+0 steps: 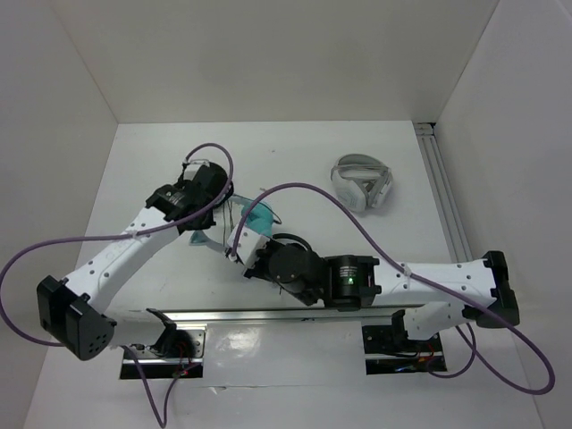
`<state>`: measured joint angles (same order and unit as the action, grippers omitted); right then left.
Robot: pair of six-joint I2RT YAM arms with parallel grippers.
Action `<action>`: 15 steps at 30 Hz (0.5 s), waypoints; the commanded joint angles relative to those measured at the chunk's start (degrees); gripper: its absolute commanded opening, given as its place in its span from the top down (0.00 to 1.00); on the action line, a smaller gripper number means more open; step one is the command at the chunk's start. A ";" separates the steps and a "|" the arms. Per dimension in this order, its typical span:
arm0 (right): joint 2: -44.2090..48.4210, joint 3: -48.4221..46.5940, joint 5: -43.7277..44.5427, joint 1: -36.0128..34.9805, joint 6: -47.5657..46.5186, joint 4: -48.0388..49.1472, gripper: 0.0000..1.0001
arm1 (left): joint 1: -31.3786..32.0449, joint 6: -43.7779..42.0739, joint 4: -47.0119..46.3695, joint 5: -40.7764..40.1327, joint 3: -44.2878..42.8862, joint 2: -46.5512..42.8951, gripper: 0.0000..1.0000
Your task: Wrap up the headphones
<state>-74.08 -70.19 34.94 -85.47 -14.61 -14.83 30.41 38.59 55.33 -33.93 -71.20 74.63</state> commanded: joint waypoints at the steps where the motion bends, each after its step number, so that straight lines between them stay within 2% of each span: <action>1: 0.95 -0.74 7.78 3.20 -7.96 1.81 1.00 | 1.31 -7.46 -6.37 5.18 2.28 -7.02 1.00; 4: 3.59 3.56 7.16 6.10 -11.83 6.47 1.00 | 4.03 -14.22 -8.30 13.08 5.54 -11.33 1.00; 7: 5.96 6.99 6.64 6.11 -13.07 8.50 1.00 | 6.84 -15.82 -9.45 18.98 8.00 -14.33 1.00; 11: 7.28 9.19 6.63 6.72 -13.60 9.29 1.00 | 15.00 -17.14 -7.88 22.15 8.53 -16.45 1.00; 15: 7.29 9.81 6.63 9.00 -13.60 8.68 1.00 | 19.68 -16.62 -6.64 23.21 8.53 -17.06 1.00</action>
<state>-68.86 -60.64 38.81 -78.85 -26.44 -10.63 47.79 23.79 48.75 -14.83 -62.24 59.13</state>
